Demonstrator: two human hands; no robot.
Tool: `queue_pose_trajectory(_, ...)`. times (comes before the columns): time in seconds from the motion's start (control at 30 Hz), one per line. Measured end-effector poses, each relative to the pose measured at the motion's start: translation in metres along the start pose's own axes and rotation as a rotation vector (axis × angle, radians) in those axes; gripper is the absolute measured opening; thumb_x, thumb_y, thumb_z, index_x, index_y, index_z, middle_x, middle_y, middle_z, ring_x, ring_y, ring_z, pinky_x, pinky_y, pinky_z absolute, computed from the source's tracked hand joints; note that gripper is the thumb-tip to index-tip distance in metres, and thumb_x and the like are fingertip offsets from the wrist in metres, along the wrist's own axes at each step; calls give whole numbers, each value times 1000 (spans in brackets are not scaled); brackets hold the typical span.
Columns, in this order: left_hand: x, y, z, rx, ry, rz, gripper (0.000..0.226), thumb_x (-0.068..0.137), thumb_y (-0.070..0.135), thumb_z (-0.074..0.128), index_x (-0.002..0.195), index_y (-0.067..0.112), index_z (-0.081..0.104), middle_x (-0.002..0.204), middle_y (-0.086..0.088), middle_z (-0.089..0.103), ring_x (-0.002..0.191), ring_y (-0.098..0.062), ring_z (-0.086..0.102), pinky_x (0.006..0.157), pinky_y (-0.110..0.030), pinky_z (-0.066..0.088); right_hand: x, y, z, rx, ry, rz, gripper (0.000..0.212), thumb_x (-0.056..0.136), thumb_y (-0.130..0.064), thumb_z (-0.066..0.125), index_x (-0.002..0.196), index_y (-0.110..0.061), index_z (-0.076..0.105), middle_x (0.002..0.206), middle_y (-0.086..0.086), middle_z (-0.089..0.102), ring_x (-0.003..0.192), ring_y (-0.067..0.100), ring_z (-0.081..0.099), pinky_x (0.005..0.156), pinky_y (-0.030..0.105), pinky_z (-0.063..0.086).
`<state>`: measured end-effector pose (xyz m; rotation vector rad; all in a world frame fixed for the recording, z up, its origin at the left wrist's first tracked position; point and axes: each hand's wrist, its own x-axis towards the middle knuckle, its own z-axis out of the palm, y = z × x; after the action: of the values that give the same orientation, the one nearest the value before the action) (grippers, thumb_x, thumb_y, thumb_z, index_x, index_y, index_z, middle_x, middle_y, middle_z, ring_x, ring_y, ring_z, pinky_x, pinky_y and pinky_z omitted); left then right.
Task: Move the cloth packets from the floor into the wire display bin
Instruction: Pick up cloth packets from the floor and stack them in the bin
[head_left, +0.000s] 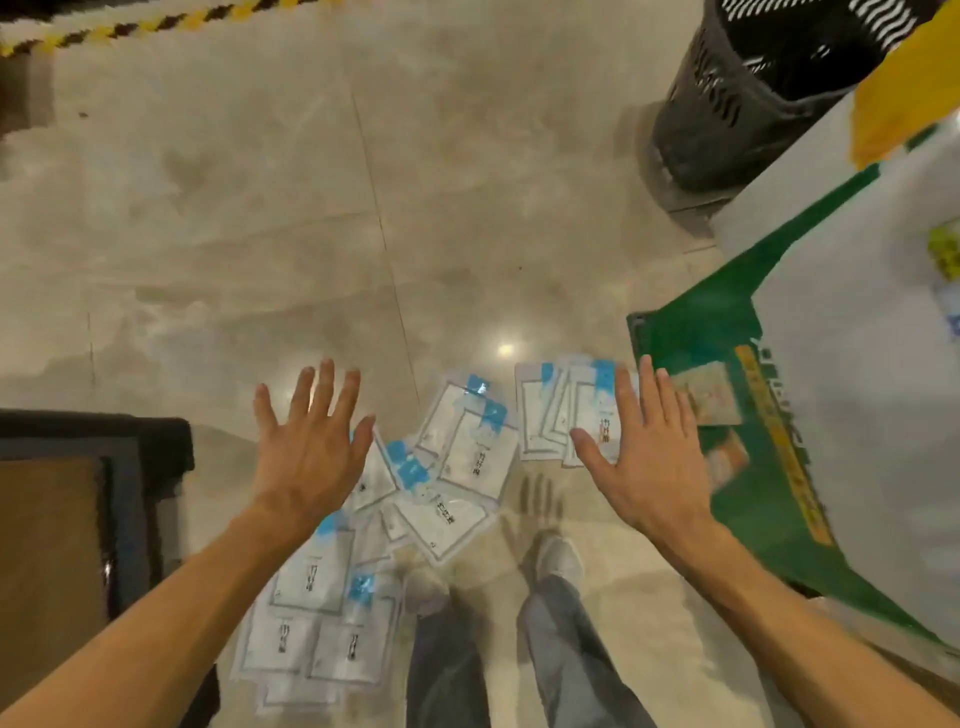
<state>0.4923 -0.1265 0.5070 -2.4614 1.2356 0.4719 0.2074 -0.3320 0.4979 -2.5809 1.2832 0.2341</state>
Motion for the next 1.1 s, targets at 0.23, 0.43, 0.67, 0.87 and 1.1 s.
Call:
queue_pose_trajectory(0.23, 87, 7, 189, 69, -97, 51, 67, 104, 52, 10, 163, 24, -4, 172, -5, 0, 158, -25, 3, 120, -64, -4, -2, 8, 222, -71, -160, 17, 89, 97, -72, 24, 162, -18, -6, 173, 12, -2, 160, 29, -2, 130, 47, 3)
queue_pose_trajectory(0.43, 163, 29, 338, 95, -136, 68, 66, 104, 49, 6, 163, 22, -5, 172, -5, -4, 158, -24, 0, 121, -63, -3, 23, 8, 393, 24, -184, 106, 95, 95, -74, 16, 165, -12, 0, 172, 13, -7, 160, 27, -4, 129, 41, -3)
queue_pose_trajectory(0.67, 249, 70, 444, -75, -70, 141, 66, 103, 54, 17, 148, 9, 34, 148, -16, 44, 132, -35, 45, 109, -55, 37, 68, -1, 525, 100, -206, 275, 118, 87, -88, 20, 161, -2, -10, 171, 16, -14, 159, 24, -16, 128, 42, -11)
queue_pose_trajectory(0.87, 284, 100, 470, -242, 51, 99, 73, 91, 69, 45, 122, 3, 47, 119, -17, 48, 104, -34, 45, 91, -47, 39, 74, -21, 565, 340, -101, 573, 136, 75, -95, 35, 160, -4, -21, 169, 12, -25, 157, 21, -25, 126, 43, -18)
queue_pose_trajectory(1.1, 287, 106, 462, -646, -43, -10, 58, 76, 61, 78, 94, 9, 59, 93, -4, 59, 91, -28, 58, 71, -37, 48, 71, -45, 559, 495, 153, 988, 121, 60, -63, 89, 149, 0, 36, 148, 23, 42, 136, 42, 39, 108, 54, 30)
